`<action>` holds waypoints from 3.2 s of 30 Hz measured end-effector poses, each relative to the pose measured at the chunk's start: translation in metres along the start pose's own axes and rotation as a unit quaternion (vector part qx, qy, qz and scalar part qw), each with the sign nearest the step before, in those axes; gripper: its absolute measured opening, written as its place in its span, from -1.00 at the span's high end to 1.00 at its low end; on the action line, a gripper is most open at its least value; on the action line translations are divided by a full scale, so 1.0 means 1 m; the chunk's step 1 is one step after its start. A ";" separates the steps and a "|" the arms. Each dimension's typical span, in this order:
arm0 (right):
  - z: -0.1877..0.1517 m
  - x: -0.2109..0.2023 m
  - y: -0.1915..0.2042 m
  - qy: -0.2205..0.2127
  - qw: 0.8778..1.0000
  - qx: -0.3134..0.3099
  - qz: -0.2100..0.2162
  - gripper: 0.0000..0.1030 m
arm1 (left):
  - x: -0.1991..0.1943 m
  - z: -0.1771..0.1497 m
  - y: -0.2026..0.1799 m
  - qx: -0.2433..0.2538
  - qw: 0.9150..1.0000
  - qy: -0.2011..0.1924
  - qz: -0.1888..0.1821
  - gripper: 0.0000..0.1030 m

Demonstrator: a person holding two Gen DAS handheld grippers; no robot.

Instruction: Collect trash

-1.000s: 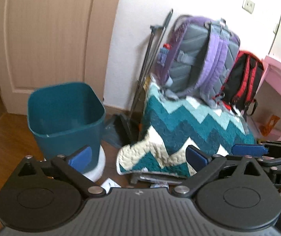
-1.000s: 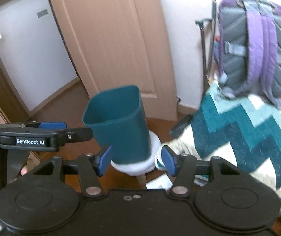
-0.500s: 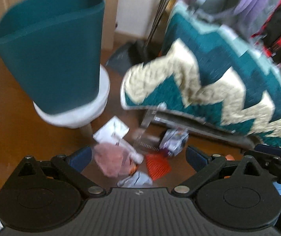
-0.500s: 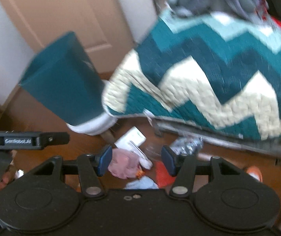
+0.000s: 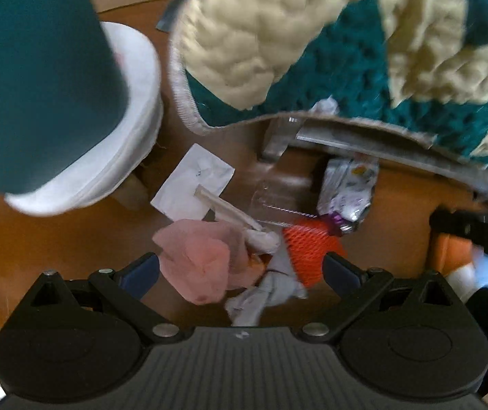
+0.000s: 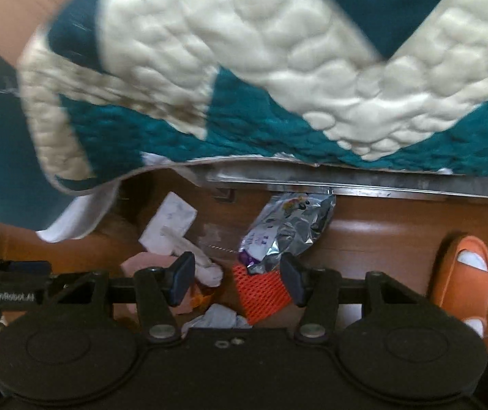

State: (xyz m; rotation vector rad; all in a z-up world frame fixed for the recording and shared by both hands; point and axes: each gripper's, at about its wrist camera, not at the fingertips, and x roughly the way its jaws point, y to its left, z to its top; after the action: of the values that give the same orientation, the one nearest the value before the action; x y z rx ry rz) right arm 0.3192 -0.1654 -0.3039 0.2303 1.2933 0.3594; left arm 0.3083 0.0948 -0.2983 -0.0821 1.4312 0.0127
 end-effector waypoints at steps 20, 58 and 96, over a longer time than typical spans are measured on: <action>0.008 0.153 -0.010 0.038 0.996 0.004 -0.075 0.00 | 0.170 -0.010 0.037 0.010 0.996 0.089 0.010 -0.89; -0.028 -0.057 0.029 -0.055 0.998 -0.019 0.003 1.00 | -0.017 -0.019 0.012 0.055 0.998 0.033 0.014 0.75; 0.010 -0.319 0.298 -0.301 0.886 -0.332 0.115 1.00 | -0.401 -0.046 0.110 -0.072 0.923 -0.374 0.056 0.74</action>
State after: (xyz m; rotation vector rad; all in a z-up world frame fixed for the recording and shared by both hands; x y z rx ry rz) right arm 0.2162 -0.0129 0.0923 -0.0941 0.4756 0.8380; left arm 0.2004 0.2174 0.0862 -0.1024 0.6632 0.2217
